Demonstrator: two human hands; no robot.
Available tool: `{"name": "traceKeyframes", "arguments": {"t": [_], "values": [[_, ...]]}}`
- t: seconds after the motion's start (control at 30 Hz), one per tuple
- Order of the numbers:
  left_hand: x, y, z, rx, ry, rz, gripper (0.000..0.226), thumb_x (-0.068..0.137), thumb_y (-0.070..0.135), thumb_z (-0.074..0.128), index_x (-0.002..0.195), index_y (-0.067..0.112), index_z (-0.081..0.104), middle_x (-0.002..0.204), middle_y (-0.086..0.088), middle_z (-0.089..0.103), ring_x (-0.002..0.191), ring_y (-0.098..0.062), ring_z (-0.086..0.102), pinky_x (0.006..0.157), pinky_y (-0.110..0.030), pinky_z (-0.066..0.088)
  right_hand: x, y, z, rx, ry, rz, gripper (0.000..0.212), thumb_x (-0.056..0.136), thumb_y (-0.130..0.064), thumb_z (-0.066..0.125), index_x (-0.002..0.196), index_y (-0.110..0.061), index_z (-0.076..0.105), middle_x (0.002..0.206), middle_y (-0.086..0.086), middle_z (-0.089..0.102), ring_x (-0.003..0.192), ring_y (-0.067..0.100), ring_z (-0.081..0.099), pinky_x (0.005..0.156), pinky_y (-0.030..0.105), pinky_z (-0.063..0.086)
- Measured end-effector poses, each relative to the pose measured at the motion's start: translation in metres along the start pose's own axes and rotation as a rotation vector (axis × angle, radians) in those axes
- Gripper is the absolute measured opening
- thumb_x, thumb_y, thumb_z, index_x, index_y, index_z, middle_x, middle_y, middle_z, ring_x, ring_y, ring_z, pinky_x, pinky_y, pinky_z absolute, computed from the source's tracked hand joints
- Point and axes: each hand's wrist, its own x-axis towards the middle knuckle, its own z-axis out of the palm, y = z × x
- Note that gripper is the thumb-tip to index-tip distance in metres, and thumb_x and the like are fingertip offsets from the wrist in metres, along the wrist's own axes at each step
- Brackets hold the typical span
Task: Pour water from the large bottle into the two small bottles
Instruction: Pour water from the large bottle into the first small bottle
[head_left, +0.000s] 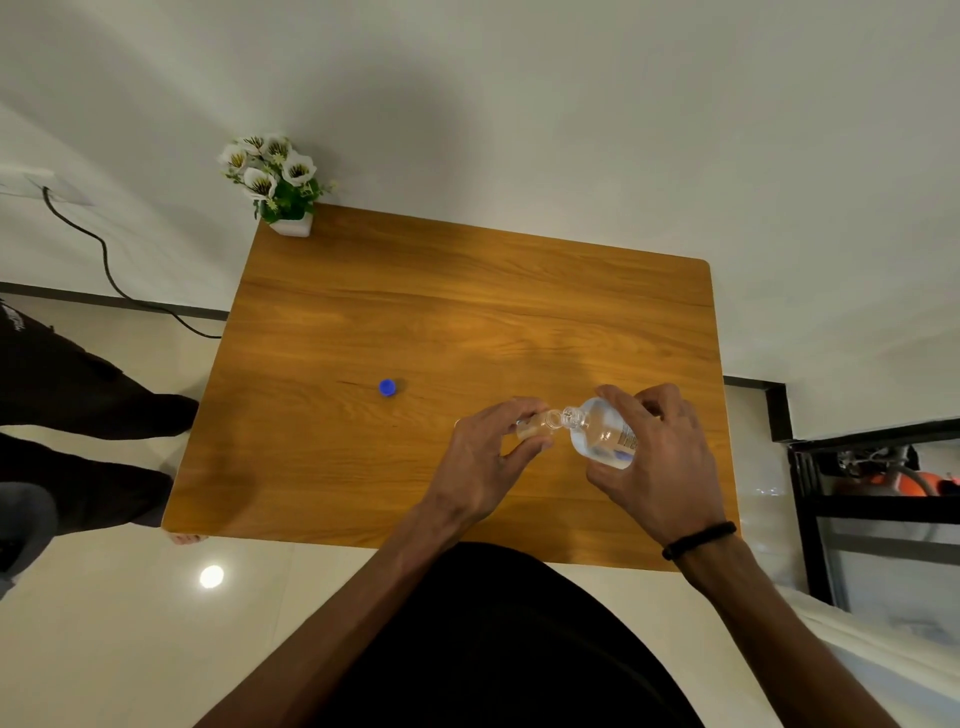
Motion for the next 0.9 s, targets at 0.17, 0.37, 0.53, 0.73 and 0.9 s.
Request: {"name": "traceKeyframes", "arguments": {"t": [0.17, 0.37, 0.53, 0.73, 0.9], "values": [[-0.0002, -0.0008, 0.0013, 0.004, -0.003, -0.005, 0.038, 0.093, 0.026, 0.077, 0.129, 0.016, 0.069, 0.123, 0.008, 0.072, 0.109, -0.006, 0.067, 0.097, -0.026, 0.055, -0.0012, -0.0019, -0.0031, -0.020, -0.013, 0.011, 0.079, 0.064, -0.033, 0.090, 0.136, -0.027, 0.061, 0.112, 0.005, 0.052, 0.099, 0.025, 0.053, 0.082, 0.045, 0.055], [-0.0005, -0.0014, 0.0022, -0.004, -0.006, 0.008, 0.038, 0.092, 0.023, 0.078, 0.129, 0.014, 0.069, 0.123, 0.006, 0.072, 0.110, -0.008, 0.068, 0.096, -0.031, 0.057, -0.0025, -0.0030, -0.0049, -0.040, -0.015, 0.013, 0.079, 0.064, -0.035, 0.091, 0.136, -0.029, 0.060, 0.113, 0.005, 0.052, 0.100, 0.025, 0.053, 0.081, 0.045, 0.056], [-0.0006, -0.0022, 0.0026, -0.011, -0.015, -0.003, 0.040, 0.092, 0.023, 0.078, 0.130, 0.013, 0.069, 0.125, 0.004, 0.072, 0.112, -0.009, 0.068, 0.097, -0.032, 0.056, -0.0032, -0.0041, -0.0066, -0.047, -0.009, 0.008, 0.077, 0.064, -0.034, 0.091, 0.134, -0.029, 0.060, 0.112, 0.005, 0.051, 0.098, 0.025, 0.053, 0.081, 0.045, 0.055], [0.0001, -0.0009, 0.0020, 0.008, -0.031, 0.010, 0.040, 0.093, 0.024, 0.077, 0.130, 0.013, 0.068, 0.125, 0.005, 0.072, 0.112, -0.008, 0.067, 0.097, -0.032, 0.056, -0.0043, -0.0049, -0.0087, -0.051, -0.011, 0.014, 0.077, 0.064, -0.033, 0.091, 0.134, -0.029, 0.061, 0.112, 0.005, 0.051, 0.098, 0.025, 0.052, 0.082, 0.044, 0.055], [-0.0005, -0.0012, 0.0018, 0.000, -0.029, 0.009, 0.040, 0.093, 0.024, 0.077, 0.130, 0.013, 0.068, 0.124, 0.005, 0.072, 0.111, -0.008, 0.067, 0.097, -0.029, 0.056, -0.0049, -0.0065, -0.0094, -0.044, -0.020, 0.021, 0.077, 0.065, -0.033, 0.091, 0.135, -0.028, 0.061, 0.113, 0.006, 0.052, 0.099, 0.026, 0.053, 0.084, 0.045, 0.054]]}}
